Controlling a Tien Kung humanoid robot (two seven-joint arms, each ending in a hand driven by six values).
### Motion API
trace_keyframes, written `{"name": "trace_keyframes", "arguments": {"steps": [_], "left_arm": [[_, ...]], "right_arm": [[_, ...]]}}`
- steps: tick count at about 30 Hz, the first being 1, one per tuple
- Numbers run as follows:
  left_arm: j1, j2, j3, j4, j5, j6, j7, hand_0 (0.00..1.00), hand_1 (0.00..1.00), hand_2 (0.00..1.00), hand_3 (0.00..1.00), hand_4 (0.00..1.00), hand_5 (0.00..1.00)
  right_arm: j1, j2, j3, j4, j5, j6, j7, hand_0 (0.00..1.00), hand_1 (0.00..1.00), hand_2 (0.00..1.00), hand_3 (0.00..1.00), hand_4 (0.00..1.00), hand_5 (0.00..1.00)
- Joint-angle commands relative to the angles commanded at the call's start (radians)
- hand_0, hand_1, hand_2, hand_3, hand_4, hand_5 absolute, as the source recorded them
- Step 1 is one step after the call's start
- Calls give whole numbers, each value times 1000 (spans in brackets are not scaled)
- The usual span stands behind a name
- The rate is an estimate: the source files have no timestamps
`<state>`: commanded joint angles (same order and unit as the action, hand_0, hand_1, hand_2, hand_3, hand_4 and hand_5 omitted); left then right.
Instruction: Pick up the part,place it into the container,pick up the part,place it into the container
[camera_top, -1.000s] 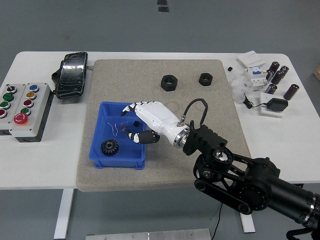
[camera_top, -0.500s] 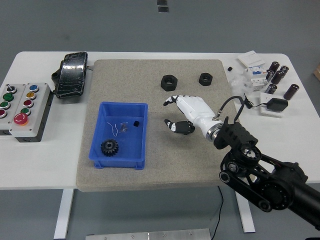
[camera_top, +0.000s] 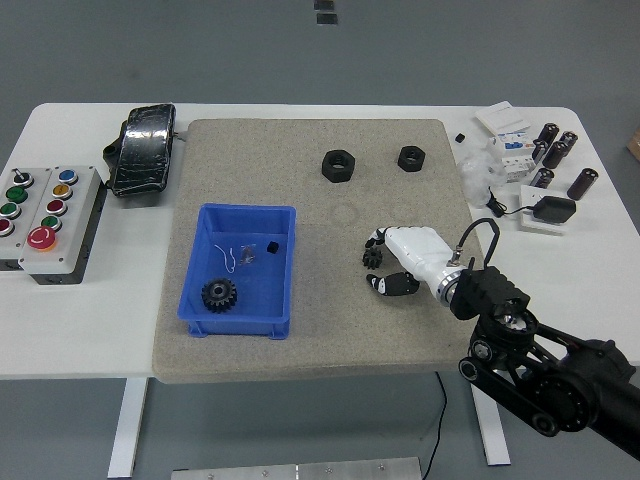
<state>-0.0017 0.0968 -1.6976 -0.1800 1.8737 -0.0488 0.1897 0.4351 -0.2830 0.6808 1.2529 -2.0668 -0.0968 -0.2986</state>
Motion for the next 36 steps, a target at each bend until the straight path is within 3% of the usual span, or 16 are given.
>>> {"name": "trace_keyframes", "arguments": {"steps": [1, 2, 7, 8, 25, 26, 36], "left_arm": [[0, 0, -1, 0, 1, 0, 0, 655, 663, 641, 663, 706, 286], [0, 0, -1, 0, 1, 1, 0, 655, 663, 641, 663, 706, 286], [-1, 0, 5, 0, -4, 1, -2, 655, 663, 641, 663, 706, 286], [-2, -1, 7, 0, -6, 1, -2, 655, 663, 641, 663, 705, 286], [-1, -1, 15, 0, -12, 1, -3, 655, 664, 641, 663, 705, 286], [-1, -1, 16, 0, -12, 1, -3, 656, 663, 641, 663, 706, 285], [-2, 1, 16, 0, -13, 1, -4, 656, 664, 640, 662, 705, 285]], "right_arm": [[-1, 0, -1, -2, 0, -6, 2, 515, 670, 694, 707, 692, 261], [-1, 0, -1, -4, 2, -13, 4, 403, 513, 521, 679, 530, 244], [0, 4, -3, -12, 20, -40, 13, 403, 513, 521, 679, 530, 244], [0, 5, -4, -13, 24, -43, 14, 350, 437, 465, 675, 576, 277], [6, 17, -31, -22, 50, -82, 28, 324, 414, 426, 665, 595, 273], [6, 17, -31, -22, 50, -85, 29, 310, 415, 410, 657, 595, 233], [7, 12, -37, -26, 43, -94, 33, 314, 417, 402, 609, 614, 189]]}}
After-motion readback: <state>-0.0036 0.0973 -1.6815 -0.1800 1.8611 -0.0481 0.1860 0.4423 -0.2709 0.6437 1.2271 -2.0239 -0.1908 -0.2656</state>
